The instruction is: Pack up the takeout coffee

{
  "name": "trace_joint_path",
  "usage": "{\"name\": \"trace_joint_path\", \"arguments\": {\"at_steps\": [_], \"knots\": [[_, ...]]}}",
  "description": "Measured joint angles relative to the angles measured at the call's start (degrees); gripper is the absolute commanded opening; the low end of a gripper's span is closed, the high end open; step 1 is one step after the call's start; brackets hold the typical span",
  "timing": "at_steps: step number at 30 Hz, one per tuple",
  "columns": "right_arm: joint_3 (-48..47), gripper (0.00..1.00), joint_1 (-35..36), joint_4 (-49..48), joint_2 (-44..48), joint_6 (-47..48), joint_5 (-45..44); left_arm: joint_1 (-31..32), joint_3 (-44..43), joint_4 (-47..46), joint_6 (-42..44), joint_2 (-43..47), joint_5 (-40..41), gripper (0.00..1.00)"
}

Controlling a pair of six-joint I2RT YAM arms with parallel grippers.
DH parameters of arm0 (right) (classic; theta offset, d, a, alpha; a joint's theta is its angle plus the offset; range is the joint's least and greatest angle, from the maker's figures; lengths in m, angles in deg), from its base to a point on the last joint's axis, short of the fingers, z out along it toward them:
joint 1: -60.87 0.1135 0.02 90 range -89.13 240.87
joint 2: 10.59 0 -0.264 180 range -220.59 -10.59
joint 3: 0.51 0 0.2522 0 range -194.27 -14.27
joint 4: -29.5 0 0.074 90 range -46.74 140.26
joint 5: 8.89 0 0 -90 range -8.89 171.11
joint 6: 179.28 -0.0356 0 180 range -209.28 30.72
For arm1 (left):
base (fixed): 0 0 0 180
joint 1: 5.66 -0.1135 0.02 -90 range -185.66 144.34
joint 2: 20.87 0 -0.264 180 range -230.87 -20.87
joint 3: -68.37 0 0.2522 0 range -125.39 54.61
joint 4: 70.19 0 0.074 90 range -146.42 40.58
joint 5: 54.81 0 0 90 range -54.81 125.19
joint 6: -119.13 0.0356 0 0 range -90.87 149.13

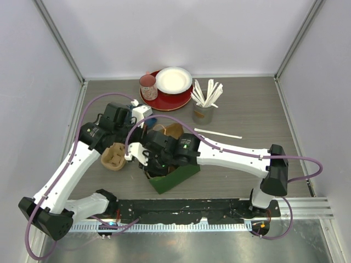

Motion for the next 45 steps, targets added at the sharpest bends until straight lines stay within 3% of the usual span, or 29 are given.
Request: {"name": "trace_joint_path", "arguments": {"at_steps": [6,9,12,24,34,45], "knots": [[0.87,0.02,0.02,-2.29,-0.96,-0.33,-0.31,-0.31,0.22,0.26,-0.87,0.0,1.27,0.0],[1.18,0.16,0.02,-2.95,-0.92,-0.68,-0.42,-0.31,0.37,0.24,-0.98,0.0,1.55,0.0],[0.66,0.37,0.13,-2.27,-0.68,-1.38,-1.07,-0.33,0.74,-0.13,-1.11,0.0,2.05,0.0],[-5.92,0.58,0.92,5.77,-1.31,-4.68,-3.32,0.33,0.74,-2.16,-1.7,0.48,-1.53,0.0],[-6.25,0.62,1.05,6.47,-0.24,-5.25,-4.11,0.46,0.61,-2.75,-1.49,0.7,-2.78,0.0],[-4.9,0.63,-1.49,0.79,7.72,-10.56,-12.37,1.27,0.39,-1.14,-1.14,0.74,-3.41,0.0]]}}
